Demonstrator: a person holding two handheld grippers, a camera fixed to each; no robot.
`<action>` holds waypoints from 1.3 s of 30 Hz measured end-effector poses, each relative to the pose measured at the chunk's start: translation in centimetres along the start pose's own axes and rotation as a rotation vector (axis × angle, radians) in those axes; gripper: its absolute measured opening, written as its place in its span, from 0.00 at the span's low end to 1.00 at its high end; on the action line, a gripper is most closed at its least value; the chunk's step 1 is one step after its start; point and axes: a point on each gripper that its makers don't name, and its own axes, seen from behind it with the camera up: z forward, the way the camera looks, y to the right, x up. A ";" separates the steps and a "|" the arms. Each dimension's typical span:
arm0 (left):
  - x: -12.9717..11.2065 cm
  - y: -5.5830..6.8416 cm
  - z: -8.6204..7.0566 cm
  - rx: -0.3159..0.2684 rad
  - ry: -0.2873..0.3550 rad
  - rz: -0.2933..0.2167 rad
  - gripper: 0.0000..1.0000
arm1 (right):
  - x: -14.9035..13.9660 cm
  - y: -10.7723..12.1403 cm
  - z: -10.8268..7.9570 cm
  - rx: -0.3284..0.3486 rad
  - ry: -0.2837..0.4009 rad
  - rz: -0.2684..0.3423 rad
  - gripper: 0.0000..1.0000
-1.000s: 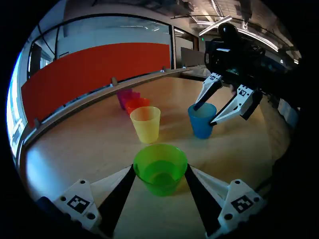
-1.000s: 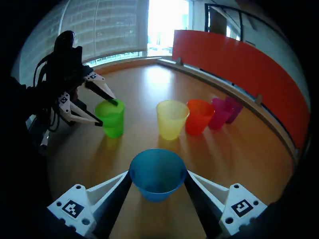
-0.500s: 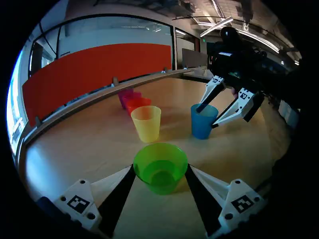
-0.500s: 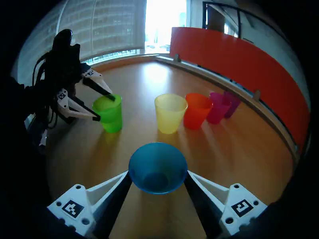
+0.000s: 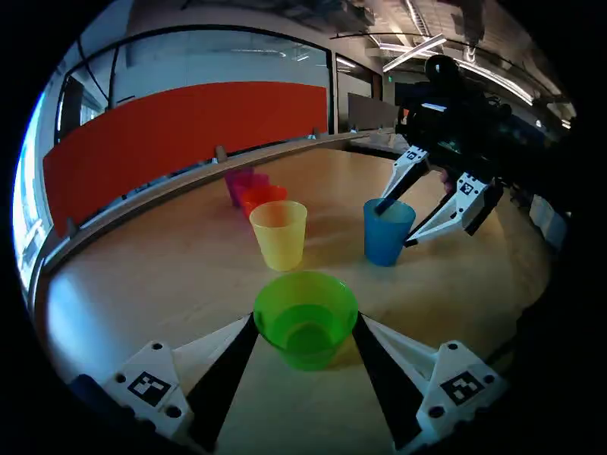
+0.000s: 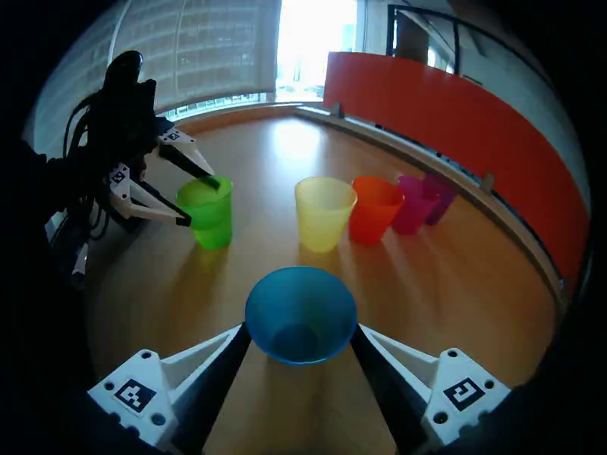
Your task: Pour water
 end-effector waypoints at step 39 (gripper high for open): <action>-2.2 -0.1 -2.2 0.040 -0.052 0.022 0.92 | -1.9 0.2 -2.0 -0.058 0.005 0.023 1.00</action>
